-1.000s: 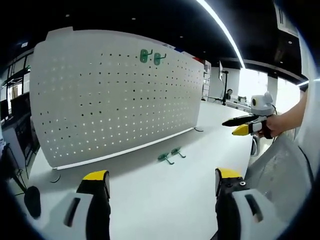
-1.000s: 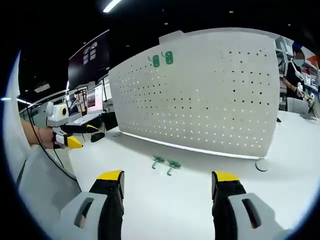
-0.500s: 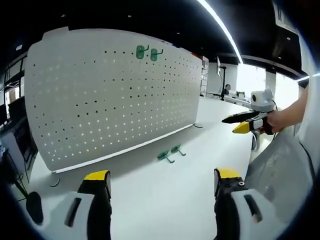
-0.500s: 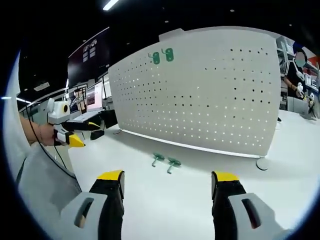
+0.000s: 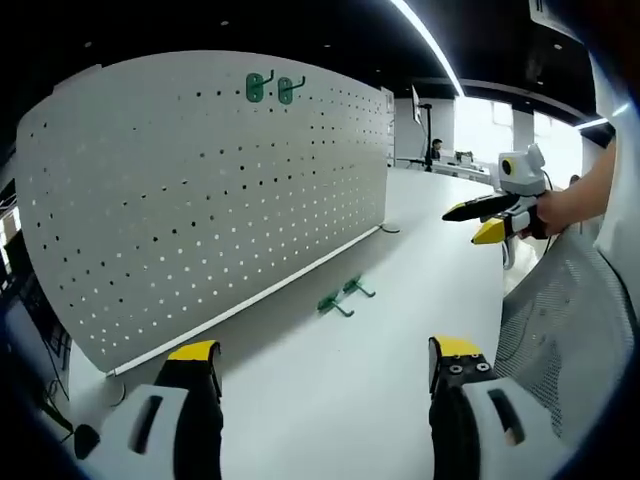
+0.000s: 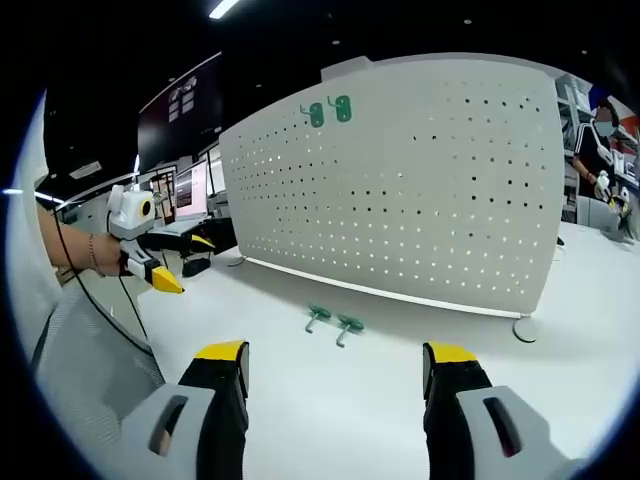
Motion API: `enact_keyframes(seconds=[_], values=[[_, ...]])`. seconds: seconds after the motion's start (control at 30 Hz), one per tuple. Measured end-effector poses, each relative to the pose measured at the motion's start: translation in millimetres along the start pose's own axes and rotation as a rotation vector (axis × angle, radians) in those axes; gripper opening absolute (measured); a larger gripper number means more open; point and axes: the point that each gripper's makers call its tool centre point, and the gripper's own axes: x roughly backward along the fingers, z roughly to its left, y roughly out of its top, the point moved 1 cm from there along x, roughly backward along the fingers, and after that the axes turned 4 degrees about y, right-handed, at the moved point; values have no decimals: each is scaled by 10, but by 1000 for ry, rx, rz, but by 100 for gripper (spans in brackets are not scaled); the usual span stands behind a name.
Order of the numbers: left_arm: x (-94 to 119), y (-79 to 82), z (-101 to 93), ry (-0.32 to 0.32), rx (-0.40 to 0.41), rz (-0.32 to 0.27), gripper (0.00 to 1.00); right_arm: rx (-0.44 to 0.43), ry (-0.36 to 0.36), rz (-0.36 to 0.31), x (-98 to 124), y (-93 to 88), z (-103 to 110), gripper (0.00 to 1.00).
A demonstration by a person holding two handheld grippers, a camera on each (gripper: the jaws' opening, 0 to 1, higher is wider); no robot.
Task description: Insert the hook assembly into the mounting plate slot until the hook locks in place.
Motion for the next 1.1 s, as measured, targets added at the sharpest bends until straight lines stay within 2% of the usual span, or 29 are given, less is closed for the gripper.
enact_keyframes(seconds=[0.1,0.2,0.33,0.6,0.8,1.1], values=[[-32,6,-2,-14,-17,13,87,1,2,1,-1,0,7,68],[-63,-1,-52,-56,-22,30,89,2,4,2,-3,1,11,68],[-109,-32,-132,-109,-69,67,89,3,8,-4,-4,8,11,68],[-196,-31,-161,-143,-117,104,89,2,8,-4,4,11,21,67],[-245,-105,-176,-178,-154,162,89,4,9,0,3,5,21,67],[-328,-98,-180,-202,-207,194,89,-1,11,4,0,-5,22,67]])
